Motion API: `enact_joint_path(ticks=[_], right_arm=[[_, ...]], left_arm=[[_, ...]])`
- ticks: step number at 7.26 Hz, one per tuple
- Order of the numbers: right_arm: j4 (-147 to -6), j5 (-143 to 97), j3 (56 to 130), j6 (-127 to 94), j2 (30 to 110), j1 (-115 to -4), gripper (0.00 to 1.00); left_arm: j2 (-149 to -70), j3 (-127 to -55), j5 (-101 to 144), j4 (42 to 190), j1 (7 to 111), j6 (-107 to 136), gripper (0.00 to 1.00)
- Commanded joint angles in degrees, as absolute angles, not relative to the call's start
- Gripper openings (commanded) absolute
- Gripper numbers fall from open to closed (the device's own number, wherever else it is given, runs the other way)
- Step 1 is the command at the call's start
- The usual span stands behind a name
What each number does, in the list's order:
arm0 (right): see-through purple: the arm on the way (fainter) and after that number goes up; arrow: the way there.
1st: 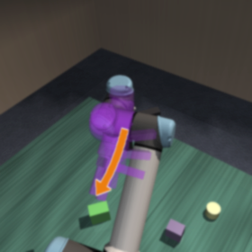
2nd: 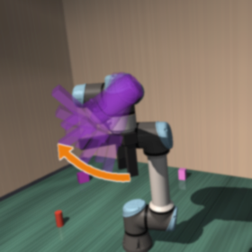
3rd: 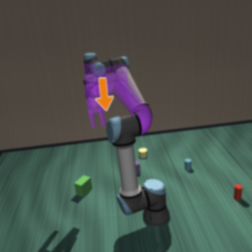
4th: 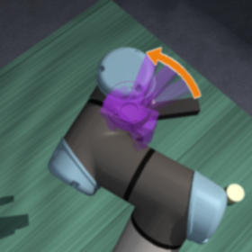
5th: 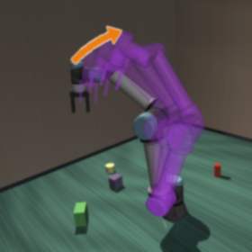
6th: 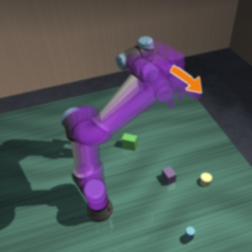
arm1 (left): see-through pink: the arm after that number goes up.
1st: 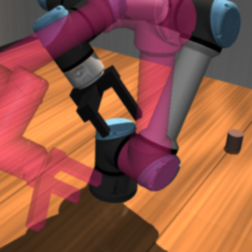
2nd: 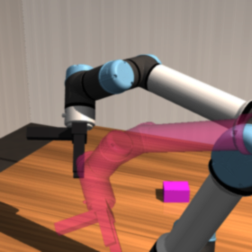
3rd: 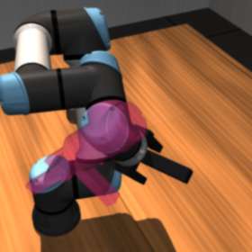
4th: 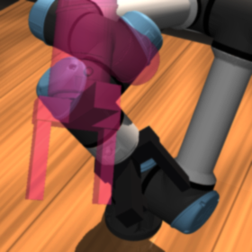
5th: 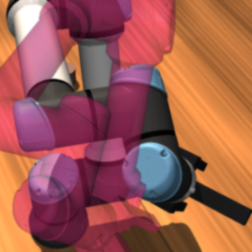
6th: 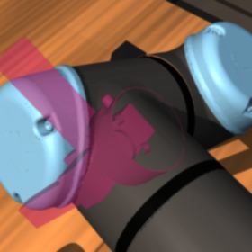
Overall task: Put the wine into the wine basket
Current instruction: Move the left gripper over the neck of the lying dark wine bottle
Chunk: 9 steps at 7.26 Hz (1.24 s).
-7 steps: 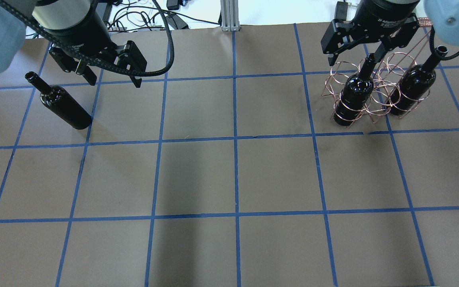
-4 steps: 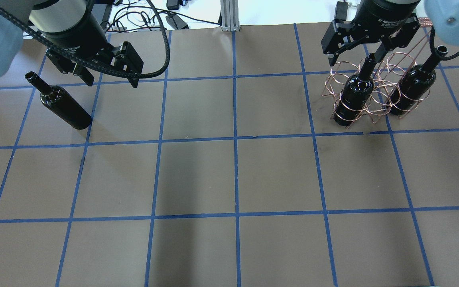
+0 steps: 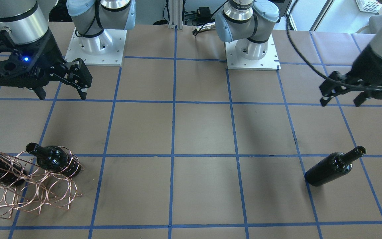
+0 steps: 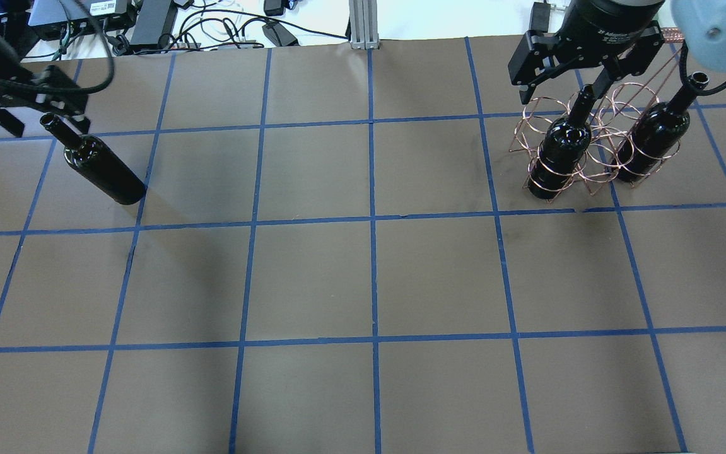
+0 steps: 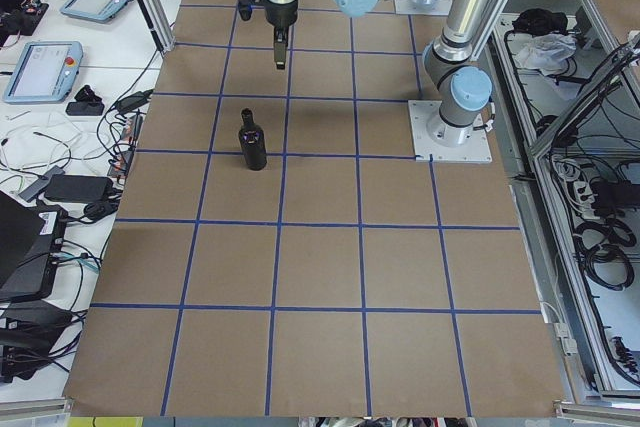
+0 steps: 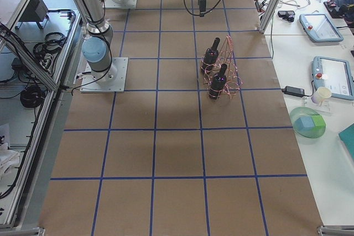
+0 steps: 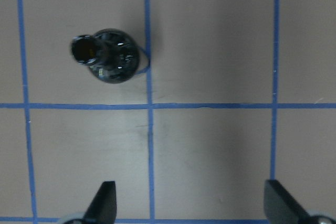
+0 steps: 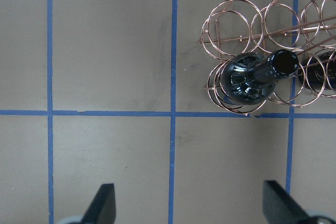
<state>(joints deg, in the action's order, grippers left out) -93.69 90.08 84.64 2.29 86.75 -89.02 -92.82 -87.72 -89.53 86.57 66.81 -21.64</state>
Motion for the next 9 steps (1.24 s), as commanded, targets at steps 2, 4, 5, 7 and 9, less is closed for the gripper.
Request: enact_joint_path(ticks=[2, 4, 5, 7, 9], right_arm=[[-93.6, 89.8, 84.6, 2.3, 86.7, -89.1, 1.00], [-93.7, 90.2, 84.6, 2.3, 86.7, -89.1, 1.00], [-93.7, 90.0, 84.6, 2.3, 86.7, -89.1, 1.00], [-93.6, 89.8, 84.6, 2.3, 86.7, -89.1, 1.00], [-93.5, 90.1, 84.6, 2.6, 86.7, -89.1, 1.00]], left_arm=[[-97.8, -89.3, -89.4, 74.9, 59.1, -26.3, 1.00], [-98.5, -90.7, -84.9, 73.7, 60.8, -26.3, 1.00], [-98.8, -91.1, -84.3, 74.5, 61.0, -26.2, 1.00], [-99.7, -91.0, -84.7, 75.4, 61.3, -26.7, 1.00], [-102.7, -89.3, -87.5, 74.6, 61.4, -26.4, 1.00]])
